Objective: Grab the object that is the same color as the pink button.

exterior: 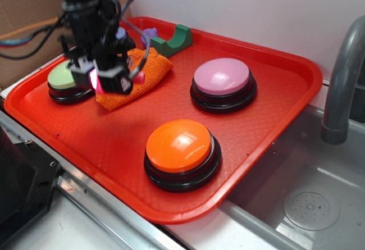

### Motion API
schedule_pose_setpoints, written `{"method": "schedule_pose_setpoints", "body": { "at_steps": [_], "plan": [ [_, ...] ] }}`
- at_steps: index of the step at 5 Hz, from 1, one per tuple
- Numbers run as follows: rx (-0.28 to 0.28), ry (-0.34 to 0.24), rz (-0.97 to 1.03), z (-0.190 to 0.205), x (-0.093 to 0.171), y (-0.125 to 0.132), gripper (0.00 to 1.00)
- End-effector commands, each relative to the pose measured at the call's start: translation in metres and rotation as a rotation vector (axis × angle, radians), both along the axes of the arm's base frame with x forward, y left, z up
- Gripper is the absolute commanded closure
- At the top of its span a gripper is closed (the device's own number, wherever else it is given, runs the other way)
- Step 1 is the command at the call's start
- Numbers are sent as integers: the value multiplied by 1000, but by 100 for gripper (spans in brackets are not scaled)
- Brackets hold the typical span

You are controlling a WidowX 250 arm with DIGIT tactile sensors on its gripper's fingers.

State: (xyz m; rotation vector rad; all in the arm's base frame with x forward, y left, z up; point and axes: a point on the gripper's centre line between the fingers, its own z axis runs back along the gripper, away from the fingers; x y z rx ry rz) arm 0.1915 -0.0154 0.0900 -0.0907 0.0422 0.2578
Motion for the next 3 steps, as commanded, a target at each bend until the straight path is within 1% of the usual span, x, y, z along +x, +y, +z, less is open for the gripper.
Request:
{"method": "schedule_pose_setpoints", "body": {
  "at_steps": [1, 2, 3],
  "plan": [
    [-18, -169, -227, 93, 25, -5, 100],
    [-1, -257, -224, 120, 27, 2, 100],
    [-3, -214, -192, 117, 27, 11, 100]
  ]
}}
